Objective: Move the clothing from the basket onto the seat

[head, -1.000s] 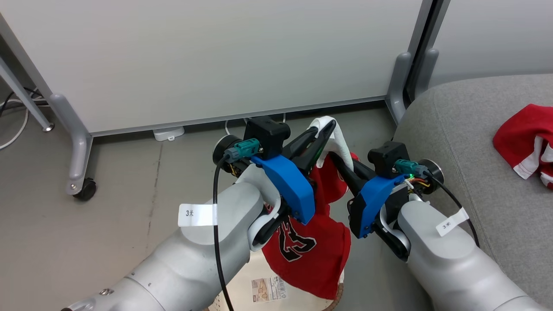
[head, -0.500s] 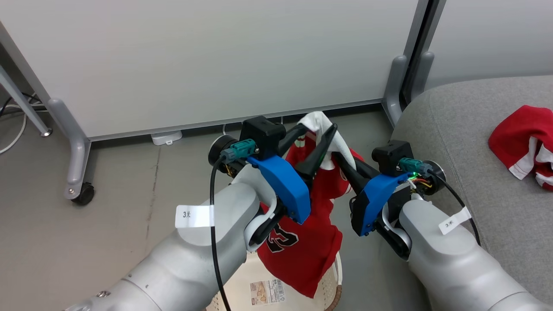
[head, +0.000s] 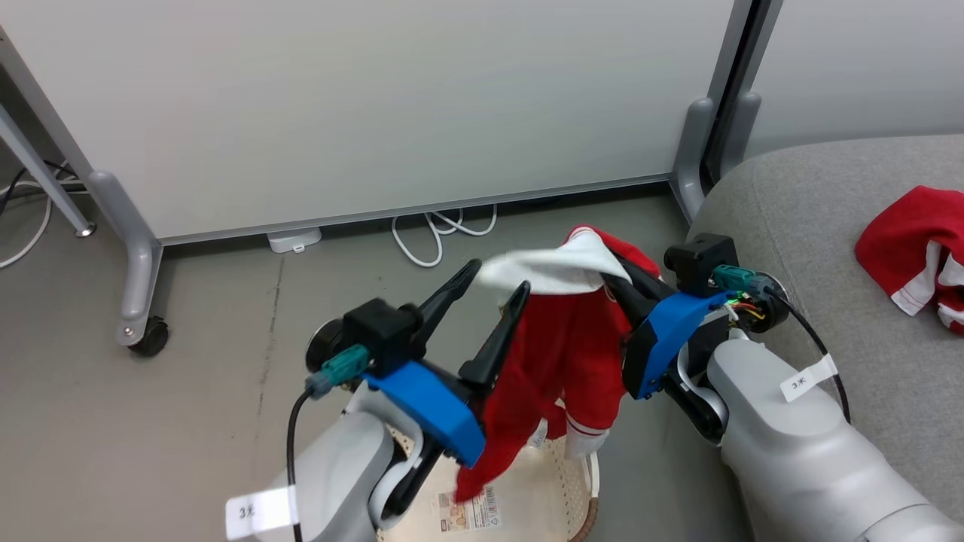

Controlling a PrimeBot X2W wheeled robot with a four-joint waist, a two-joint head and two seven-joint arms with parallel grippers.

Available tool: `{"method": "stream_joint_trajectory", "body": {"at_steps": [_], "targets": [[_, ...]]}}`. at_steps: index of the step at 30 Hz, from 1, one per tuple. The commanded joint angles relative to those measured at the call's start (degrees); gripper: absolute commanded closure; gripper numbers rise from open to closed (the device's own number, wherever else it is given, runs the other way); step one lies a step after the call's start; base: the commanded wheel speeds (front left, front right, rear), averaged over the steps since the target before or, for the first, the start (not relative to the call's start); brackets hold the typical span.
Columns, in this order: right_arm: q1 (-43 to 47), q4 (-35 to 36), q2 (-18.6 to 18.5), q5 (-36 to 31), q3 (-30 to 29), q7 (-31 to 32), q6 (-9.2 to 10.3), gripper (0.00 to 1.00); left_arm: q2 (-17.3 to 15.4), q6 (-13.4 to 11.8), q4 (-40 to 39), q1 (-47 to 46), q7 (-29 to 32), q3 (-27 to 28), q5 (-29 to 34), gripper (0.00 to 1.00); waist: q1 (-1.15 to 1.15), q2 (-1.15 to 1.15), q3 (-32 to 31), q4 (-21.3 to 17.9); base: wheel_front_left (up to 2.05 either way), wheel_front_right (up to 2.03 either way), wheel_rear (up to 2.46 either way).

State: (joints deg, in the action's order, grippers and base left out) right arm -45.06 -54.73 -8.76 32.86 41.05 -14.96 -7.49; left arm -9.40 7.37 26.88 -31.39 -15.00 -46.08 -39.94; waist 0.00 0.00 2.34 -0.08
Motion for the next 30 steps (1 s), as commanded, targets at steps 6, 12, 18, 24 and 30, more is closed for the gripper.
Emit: {"method": "stream_joint_trajectory", "body": {"at_steps": [6, 12, 18, 24, 30], "targets": [[0.82, 1.34, -0.87, -0.55, -1.09, -0.31, -0.01, 1.00, -1.23, -0.04, -5.01, 9.39, -0.27, 8.00, 7.41, 0.00, 0.00, 0.00, -0.03, 0.28, 0.00, 0.00, 0.00], [1.76, 1.82, -0.87, -0.88, -1.75, -0.31, -0.01, 1.00, -0.90, 0.07, -6.13, 16.52, -0.27, 14.84, 11.58, 0.00, 0.00, 0.00, -0.31, 0.06, 0.00, 0.00, 0.00], [2.29, 2.17, -1.13, -1.14, -2.29, -0.31, -0.01, 1.00, -0.09, 0.12, -6.67, 20.39, -0.27, 20.16, 13.47, 0.00, 0.00, 0.00, -0.44, -0.11, 0.00, 0.00, 0.00], [2.71, 2.47, -1.45, -1.46, -2.85, -0.32, -0.01, 1.00, 0.69, 0.14, -7.10, 21.28, -0.27, 22.47, 14.81, 0.00, 0.00, 0.00, 0.00, -0.33, 0.00, 0.00, 0.00], [2.94, 2.75, -1.23, -1.75, -3.37, -0.32, -0.01, 1.00, 1.19, 0.14, -6.74, 20.84, -0.27, 23.34, 14.56, 0.00, 0.00, 0.00, 0.40, -1.29, 0.00, 0.00, 0.00]]}}
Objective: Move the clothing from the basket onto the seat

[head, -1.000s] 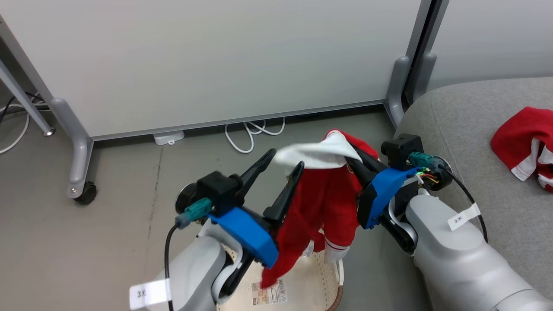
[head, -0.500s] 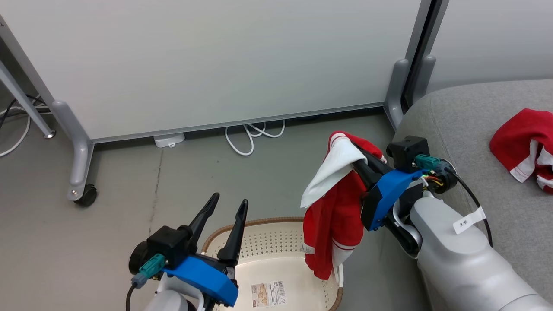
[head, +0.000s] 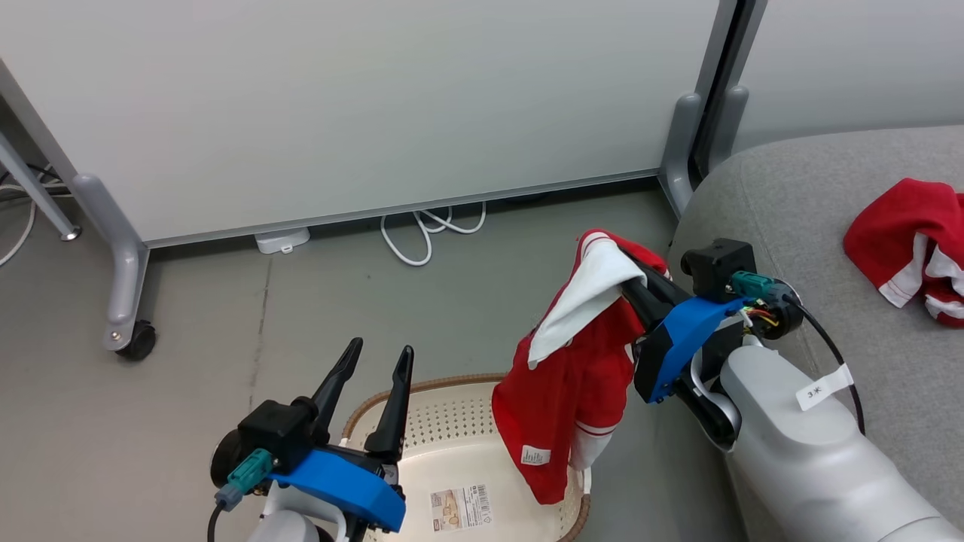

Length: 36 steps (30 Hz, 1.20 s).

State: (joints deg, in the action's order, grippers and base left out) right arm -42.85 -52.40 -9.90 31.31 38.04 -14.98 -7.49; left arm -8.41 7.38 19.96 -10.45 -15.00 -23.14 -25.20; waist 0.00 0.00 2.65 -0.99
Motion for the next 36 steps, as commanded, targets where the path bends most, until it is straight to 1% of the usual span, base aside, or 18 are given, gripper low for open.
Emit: {"method": "stream_joint_trajectory", "body": {"at_steps": [1, 6, 11, 16, 26, 30, 36], "targets": [[0.85, 0.52, -0.07, -0.26, -0.39, -0.30, -0.01, 1.00, 0.38, 0.13, 0.24, -0.30, -0.27, 0.61, -0.29, 0.00, 0.00, 0.00, 0.13, -0.66, 0.00, 0.00, 0.00], [1.26, 0.77, 0.00, -0.38, -0.69, -0.30, -0.01, 1.00, 0.53, 0.14, 0.23, -0.99, -0.27, 0.36, -0.28, 0.00, 0.00, 0.00, 0.38, -2.17, 0.00, 0.00, 0.00], [0.92, 1.24, 0.07, -0.77, -1.22, -0.30, -0.01, 1.00, 0.05, 0.14, -0.11, -1.23, -0.27, 0.35, -0.25, 0.00, 0.00, 0.00, 0.72, -5.44, 0.00, 0.00, 0.00], [1.06, 1.94, -0.01, -1.34, -1.69, -0.30, -0.01, 1.00, -0.35, 0.14, -0.17, -0.94, -0.27, 0.69, -0.29, 0.00, 0.00, 0.00, 1.00, -9.98, 0.00, 0.00, 0.00], [1.39, 3.11, 0.44, -1.84, -2.22, -0.30, -0.01, 1.00, -0.72, 0.14, -0.93, -1.47, -0.28, 0.88, 0.10, 0.00, 0.00, 0.00, 2.42, -21.03, 0.00, 0.00, 0.00], [1.84, 3.48, 0.42, -1.90, -2.89, -0.29, -0.01, 1.00, -1.08, 0.14, -0.98, -1.74, -0.27, 0.85, 0.18, 0.00, 0.00, 0.00, 3.10, -24.80, 0.00, 0.00, 0.00], [2.49, 4.07, 0.31, -2.12, -4.20, -0.30, -0.01, 1.00, -1.68, 0.15, -1.22, -2.26, -0.27, 0.76, 0.65, 0.00, 0.00, 0.00, 4.11, -29.35, 0.00, 0.00, 0.00]]}}
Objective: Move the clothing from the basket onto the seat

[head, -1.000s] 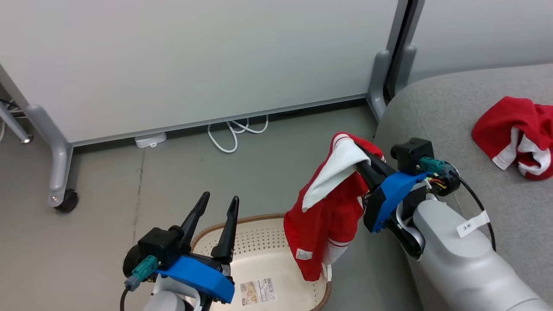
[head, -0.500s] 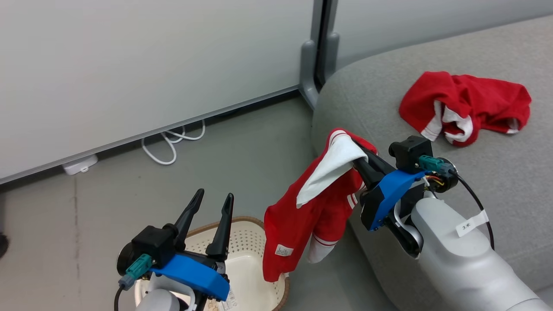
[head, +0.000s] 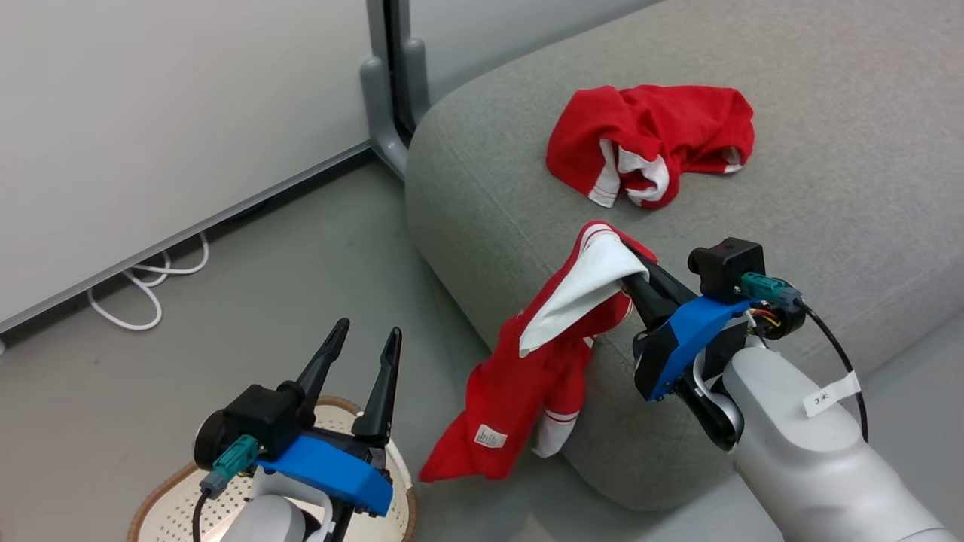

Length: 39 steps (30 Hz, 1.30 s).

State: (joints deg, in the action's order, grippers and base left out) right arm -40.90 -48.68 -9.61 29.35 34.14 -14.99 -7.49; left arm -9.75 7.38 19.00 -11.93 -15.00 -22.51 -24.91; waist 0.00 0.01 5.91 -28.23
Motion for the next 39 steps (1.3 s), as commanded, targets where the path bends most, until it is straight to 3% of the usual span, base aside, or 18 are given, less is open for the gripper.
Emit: {"method": "stream_joint_trajectory", "body": {"at_steps": [1, 16, 23, 28, 39], "targets": [[0.76, 0.45, -0.01, -0.31, -0.52, -0.28, -0.01, 1.00, -0.39, 0.14, -0.30, -0.83, -0.27, 0.04, 0.31, 0.00, 0.00, -0.01, 1.00, -2.61, 0.00, 0.00, 0.00], [2.90, 1.20, 0.57, -2.26, -3.96, -0.28, -0.01, 1.00, -1.08, 0.14, 0.12, -1.28, -0.27, -1.34, -0.23, 0.00, 0.00, -0.01, 1.92, -3.21, 0.00, 0.00, 0.00], [-3.93, 1.59, -0.79, -2.37, -10.27, -0.28, 0.00, 1.00, -1.96, 0.14, -1.41, -1.79, -0.27, -0.40, 0.80, 0.00, 0.00, -0.01, 4.72, -2.72, 0.00, 0.00, 0.00], [-13.13, 1.09, -4.27, -4.78, -16.87, 0.29, -0.01, 1.00, -3.39, 0.15, -2.84, -4.32, -0.27, -1.31, 1.68, 0.00, 0.00, -0.01, 9.11, -0.89, 0.00, 0.00, 0.00], [-29.02, 3.15, -15.83, -13.30, -33.32, 2.36, 0.00, 1.00, -7.54, 0.14, -7.66, -10.22, -0.24, -3.28, 3.51, 0.00, 0.00, -0.01, 20.60, 4.38, 0.00, 0.00, 0.00]]}}
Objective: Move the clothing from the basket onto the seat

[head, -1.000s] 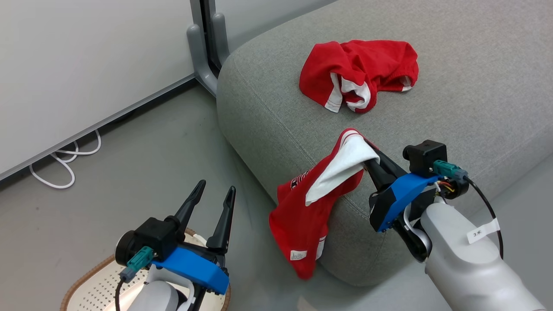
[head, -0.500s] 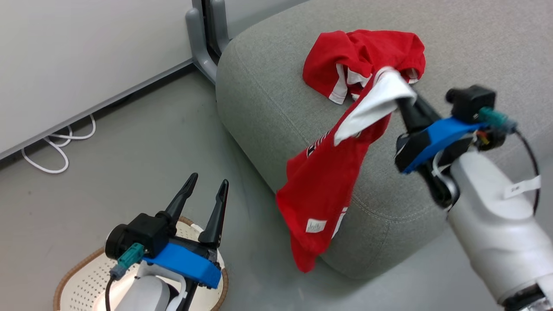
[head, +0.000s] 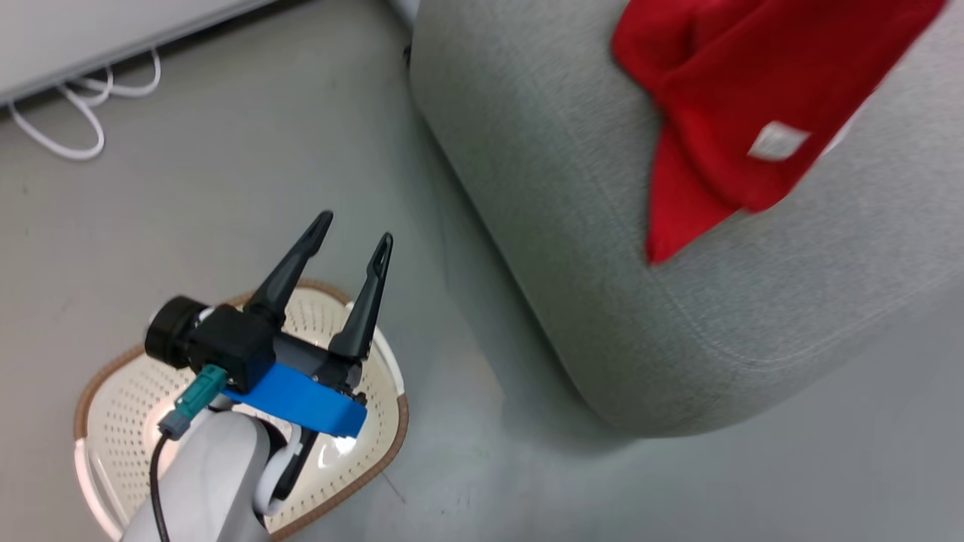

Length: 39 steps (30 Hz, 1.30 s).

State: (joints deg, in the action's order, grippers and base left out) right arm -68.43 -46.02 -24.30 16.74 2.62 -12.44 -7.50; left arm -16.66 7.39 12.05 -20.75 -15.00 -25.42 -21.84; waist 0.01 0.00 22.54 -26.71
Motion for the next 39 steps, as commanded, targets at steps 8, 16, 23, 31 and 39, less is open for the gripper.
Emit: {"method": "stream_joint_trajectory", "body": {"at_steps": [8, 16, 23, 31, 39], "targets": [[-2.67, 2.50, -3.98, -5.22, -13.49, -0.34, 0.01, 1.00, -2.76, 0.04, -5.52, -5.42, 0.57, -0.39, 1.66, 0.00, -0.01, 0.00, 12.21, 6.91, 0.00, 0.00, 0.00], [2.76, -0.22, -0.96, -7.27, -19.25, -0.95, 0.01, 1.00, -3.80, -0.33, -8.71, -7.72, 1.07, -0.58, 2.81, 0.00, -0.01, 0.00, 17.85, 9.12, 0.00, 0.00, 0.00], [6.84, -5.23, 3.46, -9.63, -21.38, -2.07, 0.01, 1.00, -4.08, -0.81, -9.79, -8.96, 1.10, -0.77, 3.28, 0.00, -0.01, 0.00, 20.10, 10.48, 0.00, 0.00, 0.00], [6.79, -7.31, 4.76, -10.02, -22.39, -2.61, 0.01, 1.00, -4.13, -0.97, -9.12, -8.95, 0.96, -0.90, 2.83, 0.00, -0.01, 0.00, 20.02, 11.03, 0.00, 0.00, 0.00], [7.72, -8.50, 4.96, -11.17, -22.25, -2.75, 0.01, 0.00, -2.62, -1.08, -6.94, -8.44, 0.38, -1.26, 1.86, 0.00, -0.01, 0.00, 17.51, 11.51, 0.00, 0.00, 0.00]]}}
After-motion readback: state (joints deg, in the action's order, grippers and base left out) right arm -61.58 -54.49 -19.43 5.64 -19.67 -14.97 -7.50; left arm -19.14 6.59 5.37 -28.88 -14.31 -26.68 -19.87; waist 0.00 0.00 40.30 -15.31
